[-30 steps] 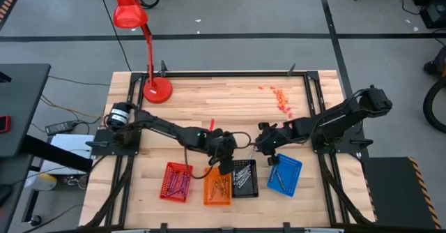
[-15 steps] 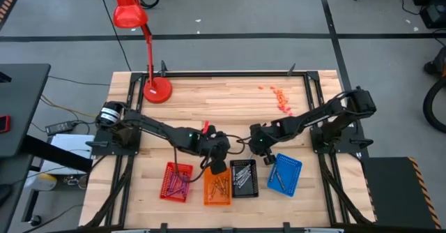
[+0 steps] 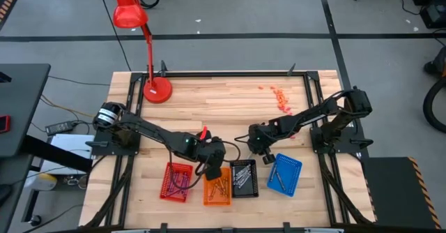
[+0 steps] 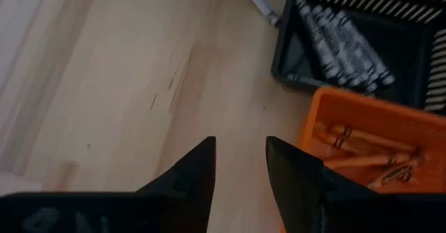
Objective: Sort crayons
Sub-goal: Put the black crayon into the black bin
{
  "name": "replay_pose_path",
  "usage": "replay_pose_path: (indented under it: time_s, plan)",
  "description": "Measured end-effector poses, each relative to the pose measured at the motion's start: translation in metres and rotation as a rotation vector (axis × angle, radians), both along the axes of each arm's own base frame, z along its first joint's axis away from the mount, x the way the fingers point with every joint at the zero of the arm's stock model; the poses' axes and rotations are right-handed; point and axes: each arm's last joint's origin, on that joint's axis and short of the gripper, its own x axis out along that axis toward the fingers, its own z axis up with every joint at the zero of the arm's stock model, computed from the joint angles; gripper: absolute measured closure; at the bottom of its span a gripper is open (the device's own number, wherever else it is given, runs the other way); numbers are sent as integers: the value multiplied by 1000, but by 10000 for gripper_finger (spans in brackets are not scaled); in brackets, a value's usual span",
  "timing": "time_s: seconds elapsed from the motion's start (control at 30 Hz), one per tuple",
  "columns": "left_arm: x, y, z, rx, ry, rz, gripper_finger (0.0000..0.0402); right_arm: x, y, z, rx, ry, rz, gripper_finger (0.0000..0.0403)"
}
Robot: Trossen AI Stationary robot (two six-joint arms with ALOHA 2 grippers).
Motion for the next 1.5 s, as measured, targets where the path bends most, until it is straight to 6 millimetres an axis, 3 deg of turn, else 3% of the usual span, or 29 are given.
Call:
replay_pose_path:
  time_s: [0.37, 0.97, 1.23, 1.5]
  plan:
    - [-2, -2, -1, -4, 16, 10, 263, -3, -2, -1, -15, 32, -57, 380]
    - [-4, -6, -1, -7, 20, 7, 262, 13, -4, 28, -126, 94, -88, 371]
    - [-14, -4, -6, 33, 133, 2, 262, 7, 9, 58, -259, 22, -59, 371]
    - [-17, -2, -7, 48, 168, -4, 262, -13, 40, 96, -338, -142, 146, 370]
